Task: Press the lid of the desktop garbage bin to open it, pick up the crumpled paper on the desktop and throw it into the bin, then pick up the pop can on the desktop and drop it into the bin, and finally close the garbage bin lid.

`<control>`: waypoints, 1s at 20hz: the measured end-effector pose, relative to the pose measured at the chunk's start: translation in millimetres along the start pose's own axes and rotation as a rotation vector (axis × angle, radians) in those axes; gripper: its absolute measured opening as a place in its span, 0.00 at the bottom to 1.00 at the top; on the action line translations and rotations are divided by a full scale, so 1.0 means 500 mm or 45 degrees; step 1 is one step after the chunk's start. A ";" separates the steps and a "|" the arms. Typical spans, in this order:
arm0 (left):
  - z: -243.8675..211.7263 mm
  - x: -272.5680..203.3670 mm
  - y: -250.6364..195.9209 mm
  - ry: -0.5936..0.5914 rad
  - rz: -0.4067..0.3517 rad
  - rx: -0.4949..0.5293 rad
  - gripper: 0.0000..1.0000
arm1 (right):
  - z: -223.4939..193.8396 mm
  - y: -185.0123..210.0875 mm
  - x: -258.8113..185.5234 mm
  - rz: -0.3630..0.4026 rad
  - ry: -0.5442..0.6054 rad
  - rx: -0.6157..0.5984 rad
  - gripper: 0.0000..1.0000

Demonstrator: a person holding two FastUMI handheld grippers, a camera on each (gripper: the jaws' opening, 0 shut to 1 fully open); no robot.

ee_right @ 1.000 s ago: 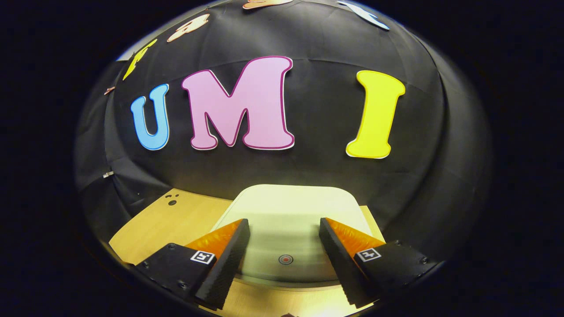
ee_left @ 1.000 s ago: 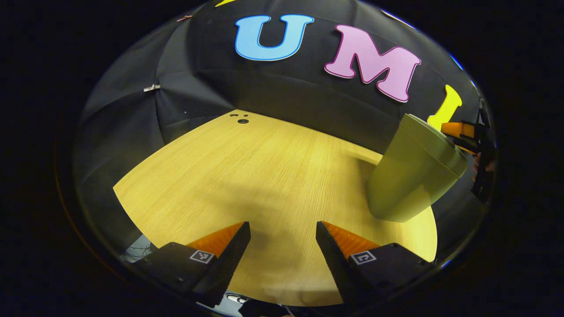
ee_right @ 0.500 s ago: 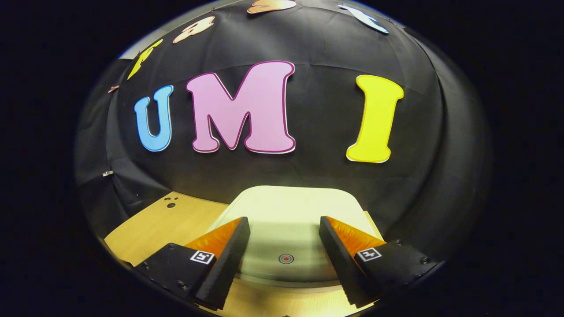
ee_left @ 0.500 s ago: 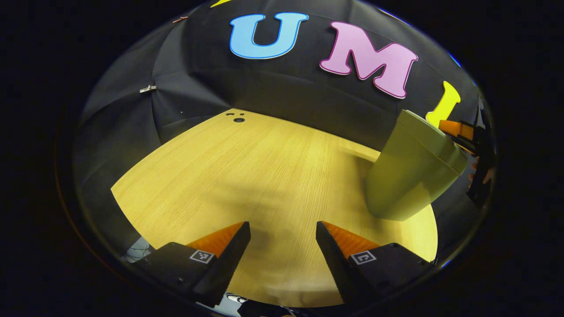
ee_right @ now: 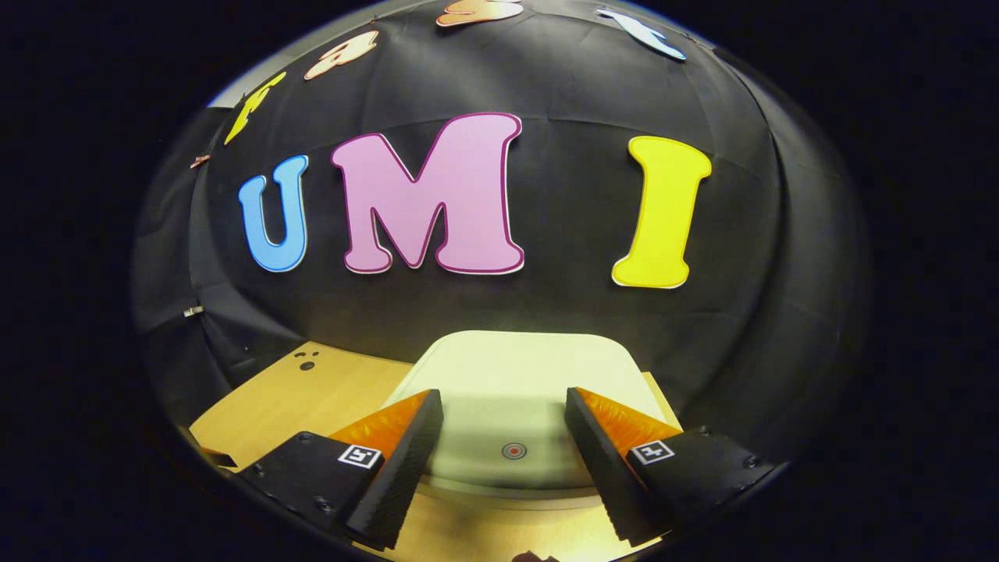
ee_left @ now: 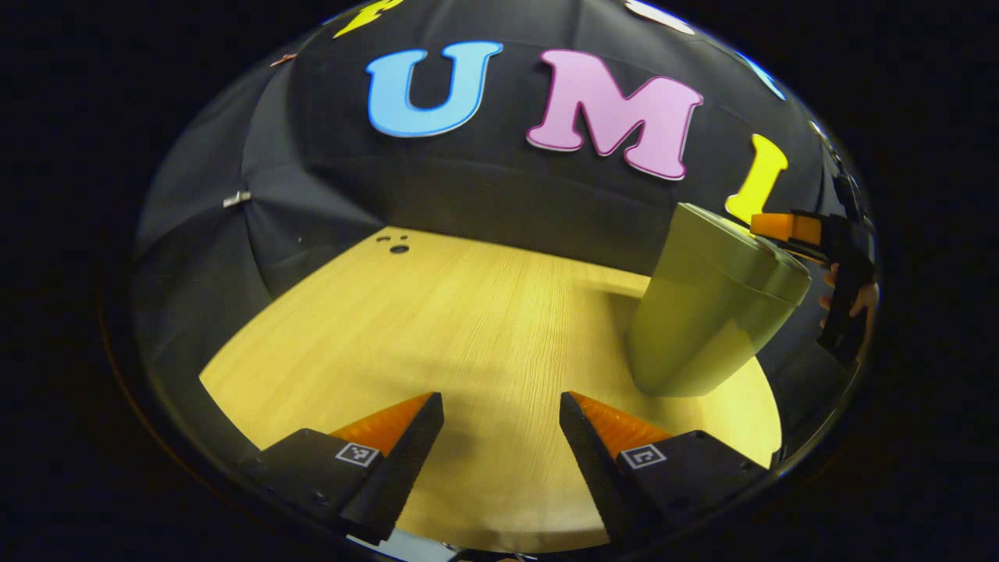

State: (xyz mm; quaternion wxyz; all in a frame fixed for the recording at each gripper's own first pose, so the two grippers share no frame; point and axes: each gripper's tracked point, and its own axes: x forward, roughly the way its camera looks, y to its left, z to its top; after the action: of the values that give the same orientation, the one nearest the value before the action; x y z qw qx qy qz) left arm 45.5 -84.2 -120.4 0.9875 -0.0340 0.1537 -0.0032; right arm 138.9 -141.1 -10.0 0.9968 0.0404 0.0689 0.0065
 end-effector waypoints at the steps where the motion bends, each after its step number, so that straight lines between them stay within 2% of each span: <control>1: 0.019 -0.009 0.001 -0.039 -0.011 0.029 0.96 | 0.005 0.006 -0.016 -0.012 -0.019 -0.016 0.99; 6: 0.119 -0.076 0.001 -0.233 -0.097 0.158 0.96 | 0.023 0.084 -0.134 -0.006 -0.073 -0.019 0.99; 11: 0.154 -0.159 0.030 -0.342 -0.137 0.254 0.96 | -0.004 0.140 -0.252 -0.066 -0.118 0.012 0.99; 15: 0.135 -0.206 0.054 -0.397 -0.175 0.298 0.95 | -0.064 0.187 -0.326 -0.077 -0.077 0.036 0.99; 20: 0.071 -0.251 0.082 -0.329 -0.237 0.257 0.95 | -0.144 0.248 -0.404 -0.072 0.006 0.056 0.99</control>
State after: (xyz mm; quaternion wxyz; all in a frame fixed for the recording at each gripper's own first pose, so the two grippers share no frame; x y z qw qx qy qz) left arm -63.5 -38.9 -51.4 0.9929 0.0511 0.0208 -0.1054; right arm -71.7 -15.7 -43.6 0.9953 0.0604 0.0725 -0.0229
